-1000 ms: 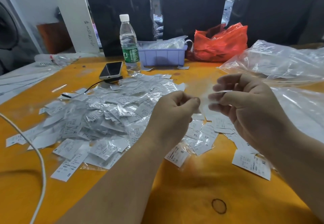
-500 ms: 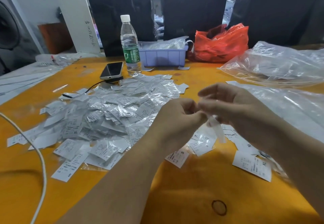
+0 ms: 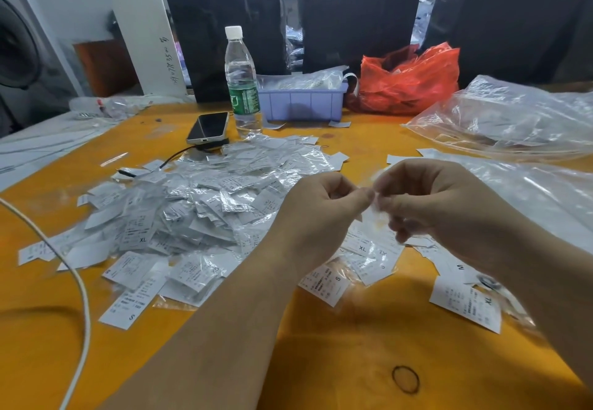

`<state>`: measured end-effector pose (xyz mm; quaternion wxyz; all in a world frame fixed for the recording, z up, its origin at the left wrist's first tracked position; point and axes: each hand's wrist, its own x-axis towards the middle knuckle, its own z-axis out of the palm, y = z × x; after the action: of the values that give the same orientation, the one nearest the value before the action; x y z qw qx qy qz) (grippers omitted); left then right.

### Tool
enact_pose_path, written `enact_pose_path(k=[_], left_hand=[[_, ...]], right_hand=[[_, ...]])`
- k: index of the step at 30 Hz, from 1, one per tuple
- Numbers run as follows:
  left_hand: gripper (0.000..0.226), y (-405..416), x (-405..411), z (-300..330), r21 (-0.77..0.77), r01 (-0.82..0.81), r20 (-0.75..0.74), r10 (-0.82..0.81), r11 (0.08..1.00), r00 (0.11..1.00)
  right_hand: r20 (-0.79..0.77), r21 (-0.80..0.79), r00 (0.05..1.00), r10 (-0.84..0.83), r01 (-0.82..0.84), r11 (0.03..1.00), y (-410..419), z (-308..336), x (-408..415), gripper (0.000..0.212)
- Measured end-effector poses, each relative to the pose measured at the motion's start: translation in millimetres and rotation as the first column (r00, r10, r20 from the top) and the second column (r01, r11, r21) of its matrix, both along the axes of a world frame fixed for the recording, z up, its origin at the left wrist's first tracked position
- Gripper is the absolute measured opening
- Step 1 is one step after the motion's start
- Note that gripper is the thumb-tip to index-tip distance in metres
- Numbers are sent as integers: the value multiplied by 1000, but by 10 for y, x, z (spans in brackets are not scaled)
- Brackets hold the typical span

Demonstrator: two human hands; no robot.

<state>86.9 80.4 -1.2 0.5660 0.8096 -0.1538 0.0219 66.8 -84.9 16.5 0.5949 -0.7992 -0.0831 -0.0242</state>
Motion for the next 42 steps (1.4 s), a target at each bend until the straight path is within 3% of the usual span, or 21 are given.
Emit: enact_pose_path(k=[5,12,16,29,34,39,42], left_hand=[[23,4,17,-7,-32,-29,-14,28,999,1000],[24,15,37,-24,-46,-93,-25,92,995,995],[24,39,58,-14,-100,-168,-44,164,981,985],[28,36,38,-15,-37,-151,10,152,988,988],[33,34,32,-4,-17,-128,11,128,992,992],[34,23,16,-8,36,-7,4,7,999,1000],[27,-13,-8,-18,100,105,36,-109,989,993]], right_hand=[[-47,-19,998,-38,37,999,-3,-10,8,24],[-148,-242,986,-80,43,969,-2,-14,26,37],[-182,-282,978,-102,47,958,-1,18,12,36],[-60,-282,981,-182,159,946,-27,5,46,28],[39,-294,990,-135,140,946,-94,-29,62,42],[109,-136,989,-98,112,984,-137,15,62,29],[102,-233,994,-26,49,971,-128,34,48,18]])
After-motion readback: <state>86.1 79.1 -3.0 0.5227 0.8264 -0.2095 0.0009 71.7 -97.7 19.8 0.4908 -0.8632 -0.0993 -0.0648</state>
